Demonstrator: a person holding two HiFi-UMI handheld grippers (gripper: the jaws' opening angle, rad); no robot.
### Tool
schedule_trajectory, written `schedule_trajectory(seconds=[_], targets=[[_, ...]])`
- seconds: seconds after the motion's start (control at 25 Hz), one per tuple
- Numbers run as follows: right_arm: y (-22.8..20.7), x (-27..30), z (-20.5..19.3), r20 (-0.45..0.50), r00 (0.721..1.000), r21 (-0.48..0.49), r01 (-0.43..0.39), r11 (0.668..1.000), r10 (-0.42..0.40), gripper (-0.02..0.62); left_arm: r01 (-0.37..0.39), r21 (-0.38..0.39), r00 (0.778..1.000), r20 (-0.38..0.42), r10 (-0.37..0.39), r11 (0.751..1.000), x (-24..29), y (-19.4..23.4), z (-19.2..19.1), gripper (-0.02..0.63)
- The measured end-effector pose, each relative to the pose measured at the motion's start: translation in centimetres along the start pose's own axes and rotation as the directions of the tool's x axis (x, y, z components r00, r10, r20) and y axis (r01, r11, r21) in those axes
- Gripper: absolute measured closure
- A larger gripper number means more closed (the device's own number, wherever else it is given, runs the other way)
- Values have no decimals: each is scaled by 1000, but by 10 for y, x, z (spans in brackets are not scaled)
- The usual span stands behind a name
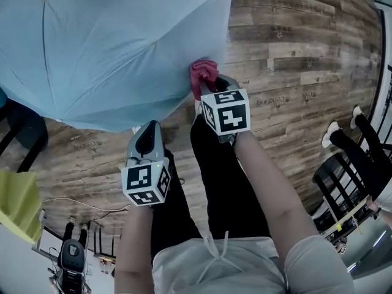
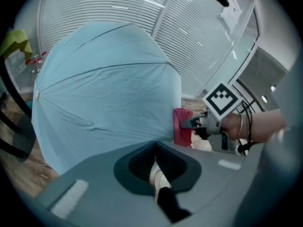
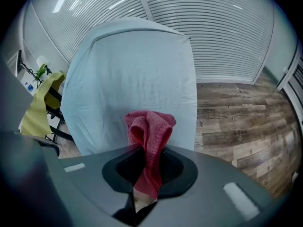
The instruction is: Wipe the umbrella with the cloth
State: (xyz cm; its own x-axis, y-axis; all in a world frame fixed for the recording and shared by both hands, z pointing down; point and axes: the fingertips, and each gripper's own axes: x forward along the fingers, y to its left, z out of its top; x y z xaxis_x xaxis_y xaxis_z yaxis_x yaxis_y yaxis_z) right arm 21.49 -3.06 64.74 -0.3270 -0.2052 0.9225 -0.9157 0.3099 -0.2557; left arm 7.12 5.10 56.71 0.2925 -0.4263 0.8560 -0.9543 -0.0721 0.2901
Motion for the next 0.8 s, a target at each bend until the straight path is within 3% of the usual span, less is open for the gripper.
schedule_trajectory(seconds=[0.24, 0.44, 0.8], targets=[[-27, 25, 4, -12, 1000, 7, 5, 1000, -5, 532, -47, -26, 998, -32, 46, 999, 20, -3, -8, 598], [-60, 44, 5, -34, 999, 0, 34, 999, -34, 532, -99, -123, 995, -38, 95, 987, 33, -5, -14, 598], [-117, 46, 11, -66, 994, -36, 90, 995, -92, 534, -49, -144, 999, -26, 46, 988, 65, -44, 4, 598]])
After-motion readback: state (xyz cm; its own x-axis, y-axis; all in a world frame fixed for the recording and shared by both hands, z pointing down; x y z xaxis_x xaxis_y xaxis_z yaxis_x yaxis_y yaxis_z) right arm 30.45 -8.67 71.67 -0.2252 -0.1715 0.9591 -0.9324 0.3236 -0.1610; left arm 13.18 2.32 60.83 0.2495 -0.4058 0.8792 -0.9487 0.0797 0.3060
